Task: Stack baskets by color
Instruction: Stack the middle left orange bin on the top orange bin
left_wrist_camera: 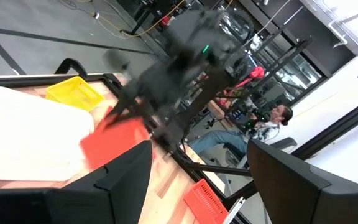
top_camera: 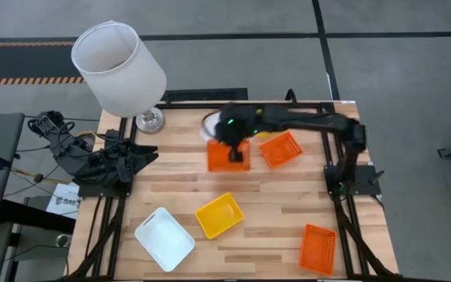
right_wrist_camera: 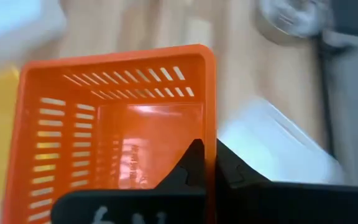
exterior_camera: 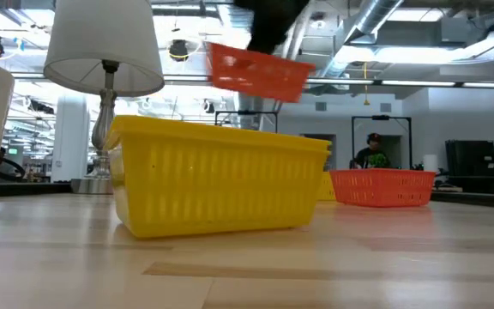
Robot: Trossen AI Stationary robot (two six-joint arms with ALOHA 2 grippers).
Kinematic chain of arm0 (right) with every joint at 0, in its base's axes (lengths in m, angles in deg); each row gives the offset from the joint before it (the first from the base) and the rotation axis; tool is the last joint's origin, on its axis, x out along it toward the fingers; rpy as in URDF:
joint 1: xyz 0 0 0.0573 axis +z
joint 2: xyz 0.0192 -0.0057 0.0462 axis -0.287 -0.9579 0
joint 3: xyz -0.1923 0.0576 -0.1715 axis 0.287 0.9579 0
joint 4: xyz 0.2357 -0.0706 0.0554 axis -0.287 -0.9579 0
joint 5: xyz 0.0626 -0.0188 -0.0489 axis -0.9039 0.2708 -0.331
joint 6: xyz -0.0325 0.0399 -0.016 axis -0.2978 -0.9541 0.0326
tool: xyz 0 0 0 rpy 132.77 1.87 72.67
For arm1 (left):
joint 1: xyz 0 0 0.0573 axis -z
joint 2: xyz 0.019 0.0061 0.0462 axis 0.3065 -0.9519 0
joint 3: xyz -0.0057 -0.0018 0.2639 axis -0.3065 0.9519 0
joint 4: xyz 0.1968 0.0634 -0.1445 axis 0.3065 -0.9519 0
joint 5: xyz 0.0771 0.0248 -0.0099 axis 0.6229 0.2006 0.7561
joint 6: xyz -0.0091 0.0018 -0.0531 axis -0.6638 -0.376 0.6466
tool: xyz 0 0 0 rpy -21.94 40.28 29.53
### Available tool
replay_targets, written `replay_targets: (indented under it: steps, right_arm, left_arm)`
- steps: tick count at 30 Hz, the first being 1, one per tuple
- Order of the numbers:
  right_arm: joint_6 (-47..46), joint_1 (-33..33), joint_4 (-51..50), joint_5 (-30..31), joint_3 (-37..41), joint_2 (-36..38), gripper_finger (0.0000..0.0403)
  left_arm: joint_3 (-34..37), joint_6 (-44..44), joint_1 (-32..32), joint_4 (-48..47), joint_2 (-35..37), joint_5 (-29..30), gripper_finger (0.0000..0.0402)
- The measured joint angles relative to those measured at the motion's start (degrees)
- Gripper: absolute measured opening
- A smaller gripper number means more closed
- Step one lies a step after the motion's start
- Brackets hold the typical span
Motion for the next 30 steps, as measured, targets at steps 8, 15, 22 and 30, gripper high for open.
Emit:
replay_targets:
  steps: [8, 15, 22, 30]
  right_arm:
    - [17.7, -7.1, -20.8, 10.5, 0.2, 7.1, 0.0008]
    - [25.3, -15.4, -26.0, 10.9, 5.0, 7.9, 0.001]
    - [29.8, -20.8, -21.7, 11.7, 17.5, 12.6, 0.0005]
    - [30.7, -17.5, -15.3, 11.6, 29.6, 13.6, 0.0012]
  left_arm:
    - [0.0, 0.0, 0.0, 0.0, 0.0, 0.0, 0.0252]
    - [0.0, 0.0, 0.0, 0.0, 0.0, -0.5, 0.0252]
    - [0.0, 0.0, 0.0, -0.2, 0.0, -0.6, 0.0252]
    - [0.0, -0.9, 0.0, -0.3, 0.0, -0.6, 0.0252]
